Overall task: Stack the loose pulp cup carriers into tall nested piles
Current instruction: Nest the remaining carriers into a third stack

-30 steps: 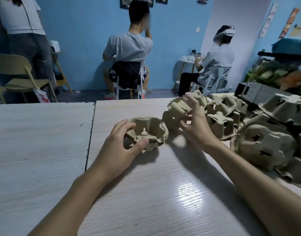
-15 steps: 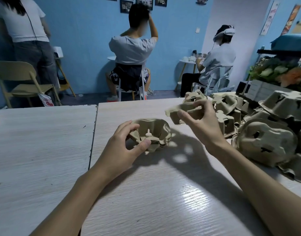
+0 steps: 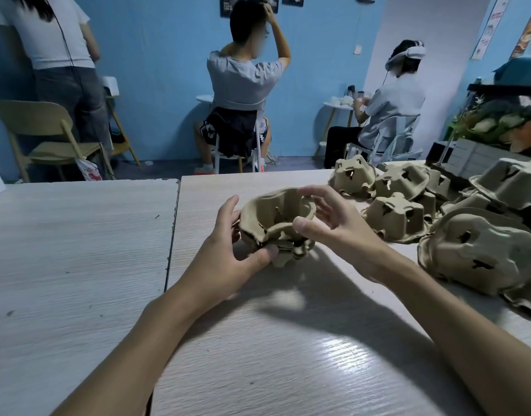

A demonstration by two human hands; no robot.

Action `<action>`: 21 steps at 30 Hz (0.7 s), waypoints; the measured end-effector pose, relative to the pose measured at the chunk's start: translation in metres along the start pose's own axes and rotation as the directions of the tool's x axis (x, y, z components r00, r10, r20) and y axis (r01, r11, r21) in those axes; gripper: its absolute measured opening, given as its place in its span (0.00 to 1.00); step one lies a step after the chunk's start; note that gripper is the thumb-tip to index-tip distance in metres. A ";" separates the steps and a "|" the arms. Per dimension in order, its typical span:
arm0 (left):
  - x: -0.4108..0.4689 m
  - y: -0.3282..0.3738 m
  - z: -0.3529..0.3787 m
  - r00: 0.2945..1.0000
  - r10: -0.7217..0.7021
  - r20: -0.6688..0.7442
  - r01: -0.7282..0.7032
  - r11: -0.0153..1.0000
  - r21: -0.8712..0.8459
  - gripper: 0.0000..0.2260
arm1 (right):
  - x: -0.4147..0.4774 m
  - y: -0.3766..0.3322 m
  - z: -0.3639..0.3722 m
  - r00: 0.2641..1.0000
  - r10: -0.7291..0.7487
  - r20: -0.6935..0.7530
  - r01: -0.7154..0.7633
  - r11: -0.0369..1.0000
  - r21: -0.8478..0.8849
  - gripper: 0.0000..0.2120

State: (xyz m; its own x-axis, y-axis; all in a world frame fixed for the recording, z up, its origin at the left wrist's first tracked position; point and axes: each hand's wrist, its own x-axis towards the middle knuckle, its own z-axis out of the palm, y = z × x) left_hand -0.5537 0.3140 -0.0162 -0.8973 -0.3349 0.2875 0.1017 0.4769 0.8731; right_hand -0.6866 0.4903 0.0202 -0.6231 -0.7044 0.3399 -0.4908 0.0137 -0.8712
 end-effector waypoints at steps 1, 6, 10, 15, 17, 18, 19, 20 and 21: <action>0.000 0.000 0.000 1.000 0.008 0.006 -0.008 1.000 -0.004 0.48 | 0.001 0.001 -0.002 1.000 0.002 0.007 -0.002 1.000 -0.029 0.26; 0.002 -0.005 -0.002 0.999 0.047 0.010 -0.048 0.996 0.081 0.33 | 0.004 0.009 -0.016 0.995 0.009 -0.100 -0.027 0.982 -0.189 0.24; 0.002 -0.004 0.000 0.997 0.076 0.019 -0.077 0.993 0.090 0.31 | 0.006 0.025 -0.040 0.904 -0.125 -0.409 -0.171 0.771 -0.613 0.19; 0.004 -0.006 0.001 0.995 0.095 0.036 -0.099 0.986 0.135 0.24 | 0.008 0.048 -0.065 0.824 -0.022 -0.567 -0.474 0.522 -0.709 0.25; 0.004 -0.007 0.002 0.993 0.106 0.041 -0.111 0.985 0.131 0.23 | 0.008 0.054 -0.069 0.807 0.018 -0.590 -0.520 0.495 -0.696 0.26; 0.004 -0.008 0.002 0.993 0.111 0.041 -0.116 0.985 0.128 0.22 | 0.009 0.055 -0.071 0.798 0.035 -0.602 -0.539 0.489 -0.686 0.27; 0.004 -0.008 0.002 0.993 0.112 0.038 -0.116 0.985 0.125 0.22 | 0.010 0.056 -0.072 0.789 0.049 -0.613 -0.556 0.480 -0.679 0.28; 0.004 -0.008 0.002 0.993 0.110 0.035 -0.113 0.986 0.121 0.23 | 0.010 0.054 -0.072 0.781 0.065 -0.621 -0.574 0.465 -0.674 0.28; 0.004 -0.007 0.002 0.994 0.107 0.032 -0.110 0.987 0.117 0.24 | 0.010 0.053 -0.073 0.775 0.080 -0.627 -0.591 0.445 -0.673 0.28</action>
State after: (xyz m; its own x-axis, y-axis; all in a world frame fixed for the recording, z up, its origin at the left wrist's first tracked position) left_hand -0.5591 0.3106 -0.0220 -0.8943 -0.2559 0.3670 0.1492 0.6028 0.7838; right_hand -0.7632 0.5355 0.0035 -0.9039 -0.0996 0.4160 -0.2602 0.8999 -0.3499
